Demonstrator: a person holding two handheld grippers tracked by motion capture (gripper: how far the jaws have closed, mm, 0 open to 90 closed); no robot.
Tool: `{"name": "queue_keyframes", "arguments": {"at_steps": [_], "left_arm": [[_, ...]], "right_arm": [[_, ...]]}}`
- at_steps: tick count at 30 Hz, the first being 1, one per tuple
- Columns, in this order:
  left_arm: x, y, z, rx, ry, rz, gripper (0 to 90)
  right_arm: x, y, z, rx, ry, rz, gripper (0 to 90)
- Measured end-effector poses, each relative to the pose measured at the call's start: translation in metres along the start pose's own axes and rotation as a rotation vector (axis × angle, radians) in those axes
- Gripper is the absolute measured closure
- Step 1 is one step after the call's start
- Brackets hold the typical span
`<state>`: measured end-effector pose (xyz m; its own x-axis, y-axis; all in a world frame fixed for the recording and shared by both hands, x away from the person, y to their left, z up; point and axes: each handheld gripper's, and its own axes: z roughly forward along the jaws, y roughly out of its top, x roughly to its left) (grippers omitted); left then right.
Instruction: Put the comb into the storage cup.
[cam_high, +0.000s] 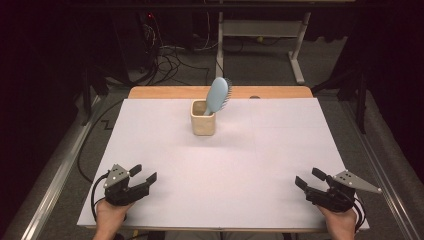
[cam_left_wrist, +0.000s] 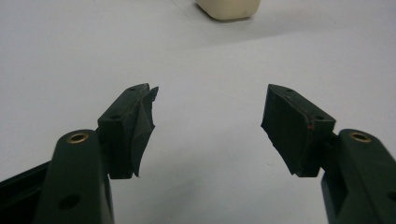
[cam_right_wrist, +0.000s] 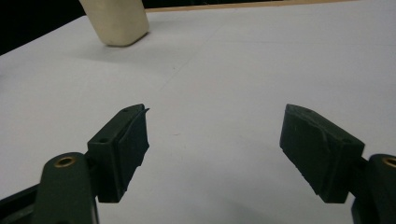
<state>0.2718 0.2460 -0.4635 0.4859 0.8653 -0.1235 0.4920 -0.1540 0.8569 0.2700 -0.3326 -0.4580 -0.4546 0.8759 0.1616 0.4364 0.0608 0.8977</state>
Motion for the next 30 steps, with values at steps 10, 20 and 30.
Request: {"name": "queue_keyframes", "arguments": {"at_steps": [10,20,30], "left_arm": [[0.0004,-0.0004,0.0002,0.002,0.000,-0.002,34.3],[0.0007,-0.0005,0.0003,0.006,0.001,0.001,34.3],[0.0007,-0.0003,0.0004,0.007,0.000,0.001,34.3]], "right_arm": [[-0.0001,-0.0035,0.0015,0.004,0.003,0.001,24.4],[0.0001,-0.0063,0.0006,0.005,-0.002,0.003,24.4],[0.0013,-0.0067,-0.0004,0.001,-0.003,-0.002,24.2]]}}
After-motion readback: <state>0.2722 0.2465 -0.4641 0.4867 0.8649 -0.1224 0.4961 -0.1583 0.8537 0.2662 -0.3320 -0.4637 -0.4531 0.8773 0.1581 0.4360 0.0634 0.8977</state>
